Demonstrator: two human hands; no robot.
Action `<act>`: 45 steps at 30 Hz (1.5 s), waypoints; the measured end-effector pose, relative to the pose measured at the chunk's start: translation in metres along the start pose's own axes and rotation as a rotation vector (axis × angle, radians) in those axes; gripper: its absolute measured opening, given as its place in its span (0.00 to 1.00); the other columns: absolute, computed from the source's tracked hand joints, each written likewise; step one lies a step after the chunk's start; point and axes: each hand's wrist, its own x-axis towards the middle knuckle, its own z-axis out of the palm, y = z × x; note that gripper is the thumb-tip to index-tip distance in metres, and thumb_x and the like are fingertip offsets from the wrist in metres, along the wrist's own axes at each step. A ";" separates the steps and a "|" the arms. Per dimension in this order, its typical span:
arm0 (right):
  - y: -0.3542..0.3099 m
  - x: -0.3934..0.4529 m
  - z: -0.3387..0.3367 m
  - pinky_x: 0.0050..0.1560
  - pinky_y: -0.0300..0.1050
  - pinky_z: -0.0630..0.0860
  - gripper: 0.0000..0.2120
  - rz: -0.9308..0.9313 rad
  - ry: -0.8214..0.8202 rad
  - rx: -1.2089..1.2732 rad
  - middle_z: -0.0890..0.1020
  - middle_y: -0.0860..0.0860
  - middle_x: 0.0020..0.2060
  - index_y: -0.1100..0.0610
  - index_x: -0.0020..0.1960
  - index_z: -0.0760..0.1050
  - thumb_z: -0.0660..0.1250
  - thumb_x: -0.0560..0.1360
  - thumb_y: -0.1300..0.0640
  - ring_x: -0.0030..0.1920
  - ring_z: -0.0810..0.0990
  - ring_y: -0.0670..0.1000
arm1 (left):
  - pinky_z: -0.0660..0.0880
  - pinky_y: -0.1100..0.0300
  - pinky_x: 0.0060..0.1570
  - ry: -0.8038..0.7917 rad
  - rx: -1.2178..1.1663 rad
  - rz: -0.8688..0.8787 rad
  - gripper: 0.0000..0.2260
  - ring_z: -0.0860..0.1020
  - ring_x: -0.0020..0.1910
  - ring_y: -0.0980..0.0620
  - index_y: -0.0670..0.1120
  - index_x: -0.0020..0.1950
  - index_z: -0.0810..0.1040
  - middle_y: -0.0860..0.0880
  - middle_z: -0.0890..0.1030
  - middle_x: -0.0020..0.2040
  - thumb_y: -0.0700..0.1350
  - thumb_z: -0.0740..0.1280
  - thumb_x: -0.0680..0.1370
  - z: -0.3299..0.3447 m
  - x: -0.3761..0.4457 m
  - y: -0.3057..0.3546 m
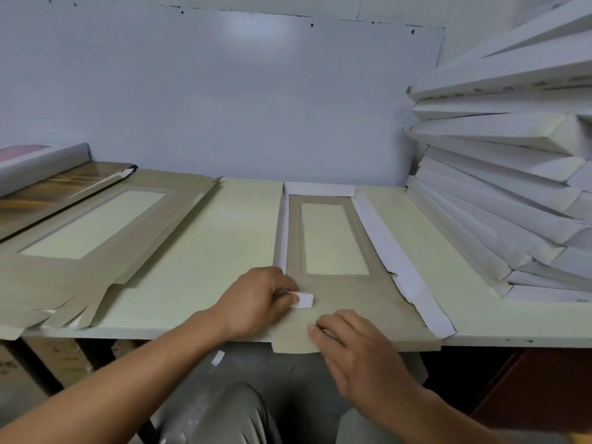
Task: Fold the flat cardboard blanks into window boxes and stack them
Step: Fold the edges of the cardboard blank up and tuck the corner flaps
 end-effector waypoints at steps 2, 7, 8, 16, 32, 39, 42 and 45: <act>-0.002 0.009 -0.010 0.51 0.46 0.78 0.15 0.012 -0.137 -0.007 0.80 0.48 0.53 0.56 0.60 0.79 0.63 0.77 0.51 0.51 0.78 0.52 | 0.74 0.53 0.41 0.051 0.181 -0.029 0.09 0.75 0.40 0.48 0.49 0.47 0.79 0.51 0.74 0.40 0.50 0.62 0.81 0.007 -0.001 0.009; 0.049 0.015 -0.045 0.58 0.48 0.69 0.21 0.223 -0.349 0.153 0.75 0.50 0.53 0.53 0.54 0.76 0.47 0.82 0.44 0.57 0.71 0.51 | 0.71 0.53 0.37 0.049 0.429 -0.093 0.11 0.74 0.40 0.45 0.48 0.55 0.72 0.51 0.69 0.44 0.51 0.53 0.83 0.020 -0.007 0.013; 0.067 0.012 -0.051 0.55 0.49 0.71 0.18 0.358 -0.299 0.007 0.73 0.49 0.53 0.50 0.56 0.74 0.49 0.82 0.44 0.57 0.71 0.52 | 0.70 0.54 0.35 0.045 0.468 -0.091 0.10 0.72 0.38 0.45 0.48 0.56 0.70 0.51 0.68 0.45 0.50 0.52 0.83 0.023 -0.008 0.013; 0.138 -0.010 -0.056 0.30 0.44 0.72 0.16 0.851 -0.427 0.221 0.78 0.53 0.37 0.45 0.54 0.65 0.70 0.73 0.52 0.33 0.77 0.52 | 0.71 0.53 0.32 0.039 0.543 -0.096 0.11 0.72 0.36 0.45 0.48 0.64 0.66 0.52 0.64 0.44 0.47 0.54 0.82 0.026 -0.011 0.014; 0.156 -0.011 -0.068 0.37 0.48 0.80 0.23 0.856 -0.556 1.190 0.82 0.68 0.46 0.64 0.61 0.76 0.78 0.71 0.56 0.38 0.82 0.59 | 0.70 0.52 0.32 0.040 0.427 -0.019 0.12 0.70 0.33 0.39 0.53 0.46 0.53 0.48 0.71 0.37 0.44 0.58 0.78 0.011 -0.002 0.011; 0.154 -0.010 -0.054 0.30 0.38 0.68 0.06 0.708 -0.426 0.689 0.78 0.49 0.26 0.57 0.43 0.80 0.71 0.77 0.55 0.26 0.70 0.47 | 0.74 0.53 0.45 -0.229 0.338 0.042 0.27 0.75 0.43 0.49 0.50 0.51 0.68 0.52 0.76 0.46 0.73 0.56 0.74 -0.014 -0.002 0.015; 0.149 -0.008 -0.049 0.33 0.37 0.64 0.05 0.604 -0.277 0.369 0.72 0.43 0.29 0.48 0.40 0.82 0.73 0.74 0.50 0.29 0.68 0.44 | 0.72 0.59 0.42 -0.360 0.347 0.034 0.36 0.73 0.43 0.53 0.50 0.54 0.68 0.53 0.74 0.48 0.79 0.61 0.64 -0.022 -0.006 0.022; 0.143 -0.010 -0.044 0.42 0.41 0.71 0.03 0.548 -0.199 0.170 0.72 0.45 0.45 0.45 0.48 0.83 0.73 0.75 0.48 0.41 0.74 0.44 | 0.70 0.59 0.45 -0.362 0.434 0.073 0.30 0.69 0.45 0.53 0.49 0.55 0.66 0.52 0.73 0.50 0.71 0.67 0.69 -0.018 -0.010 0.027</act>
